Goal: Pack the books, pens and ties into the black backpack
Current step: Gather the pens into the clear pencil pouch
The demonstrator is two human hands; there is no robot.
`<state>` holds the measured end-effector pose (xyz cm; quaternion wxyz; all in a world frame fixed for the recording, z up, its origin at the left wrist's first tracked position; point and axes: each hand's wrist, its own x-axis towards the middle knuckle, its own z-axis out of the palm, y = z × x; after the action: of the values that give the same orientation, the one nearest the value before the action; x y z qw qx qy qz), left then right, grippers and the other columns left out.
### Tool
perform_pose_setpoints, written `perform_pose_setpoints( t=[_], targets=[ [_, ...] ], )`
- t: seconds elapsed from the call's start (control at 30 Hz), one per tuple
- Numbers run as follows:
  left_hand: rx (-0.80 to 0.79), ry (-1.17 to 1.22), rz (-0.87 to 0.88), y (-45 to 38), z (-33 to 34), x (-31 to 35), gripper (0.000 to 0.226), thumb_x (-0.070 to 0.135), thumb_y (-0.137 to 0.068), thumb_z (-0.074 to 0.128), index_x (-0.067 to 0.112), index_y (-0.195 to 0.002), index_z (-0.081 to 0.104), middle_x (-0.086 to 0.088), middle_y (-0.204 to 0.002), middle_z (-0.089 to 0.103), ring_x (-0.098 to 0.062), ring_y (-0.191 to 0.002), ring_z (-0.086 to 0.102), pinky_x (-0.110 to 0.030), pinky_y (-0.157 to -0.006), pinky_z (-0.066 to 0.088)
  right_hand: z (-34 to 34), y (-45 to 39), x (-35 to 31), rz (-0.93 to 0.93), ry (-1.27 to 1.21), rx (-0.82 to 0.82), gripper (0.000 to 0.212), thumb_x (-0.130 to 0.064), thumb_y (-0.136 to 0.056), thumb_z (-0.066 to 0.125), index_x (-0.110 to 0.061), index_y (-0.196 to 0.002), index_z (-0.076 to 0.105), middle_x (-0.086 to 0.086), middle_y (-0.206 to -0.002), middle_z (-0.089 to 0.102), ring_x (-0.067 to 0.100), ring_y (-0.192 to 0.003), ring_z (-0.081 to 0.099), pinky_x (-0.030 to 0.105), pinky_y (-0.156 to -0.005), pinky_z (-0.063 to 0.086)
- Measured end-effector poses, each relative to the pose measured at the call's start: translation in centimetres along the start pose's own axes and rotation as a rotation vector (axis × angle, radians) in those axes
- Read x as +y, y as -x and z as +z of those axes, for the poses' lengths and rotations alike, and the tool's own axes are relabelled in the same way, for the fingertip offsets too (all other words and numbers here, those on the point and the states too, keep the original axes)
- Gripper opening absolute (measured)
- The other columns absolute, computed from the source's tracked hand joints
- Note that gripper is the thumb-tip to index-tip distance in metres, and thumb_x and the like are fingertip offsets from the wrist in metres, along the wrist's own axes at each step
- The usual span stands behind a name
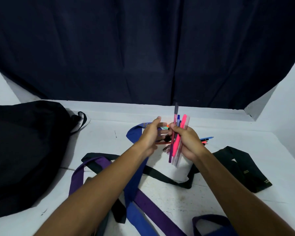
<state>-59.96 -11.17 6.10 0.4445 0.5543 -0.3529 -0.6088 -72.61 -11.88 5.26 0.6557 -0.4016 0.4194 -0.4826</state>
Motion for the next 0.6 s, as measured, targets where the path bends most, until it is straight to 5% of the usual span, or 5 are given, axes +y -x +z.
perform_pose_setpoints(
  t=[0.17,0.33,0.43,0.6],
  targets=[
    [0.085,0.274,-0.12,0.9,-0.8,-2.6,0.058,0.055,-0.099,0.031,0.008,-0.108,0.065,-0.014,-0.101,0.067,-0.03,-0.099,0.062,-0.046,-0.086,0.045,1.6,-0.2,0.6,-0.074,-0.341,0.059,0.007,-0.011,-0.098,0.051,-0.007,-0.094,0.056,0.007,-0.071,0.061,0.018,-0.065,0.064,0.034,-0.065,0.056],
    [0.113,0.38,-0.055,1.9,-0.7,-2.9,0.05,0.049,-0.102,0.031,0.01,-0.099,0.061,-0.013,-0.09,0.068,-0.025,-0.076,0.067,-0.033,-0.067,0.054,2.7,0.1,1.4,-0.092,-0.402,0.045,0.01,-0.007,-0.099,0.046,-0.01,-0.097,0.056,0.006,-0.071,0.065,0.018,-0.064,0.066,0.032,-0.064,0.058],
    [0.205,0.1,0.085,3.3,-3.3,-2.5,0.029,0.037,-0.102,0.039,0.016,-0.101,0.059,-0.004,-0.094,0.066,-0.019,-0.082,0.061,-0.035,-0.078,0.047,3.0,0.2,1.3,-0.013,-0.377,-0.015,0.01,-0.005,-0.098,0.047,-0.008,-0.101,0.056,0.008,-0.073,0.065,0.019,-0.063,0.065,0.038,-0.071,0.058],
    [0.171,-0.605,0.223,9.0,-12.4,-2.2,0.012,0.008,-0.095,0.055,0.016,-0.089,0.062,0.0,-0.087,0.063,-0.014,-0.075,0.059,-0.022,-0.062,0.047,4.1,1.9,2.9,0.275,-0.107,-0.342,0.022,0.002,-0.094,0.049,0.001,-0.116,0.056,0.012,-0.079,0.066,0.02,-0.063,0.065,0.034,-0.061,0.059]
  ],
)
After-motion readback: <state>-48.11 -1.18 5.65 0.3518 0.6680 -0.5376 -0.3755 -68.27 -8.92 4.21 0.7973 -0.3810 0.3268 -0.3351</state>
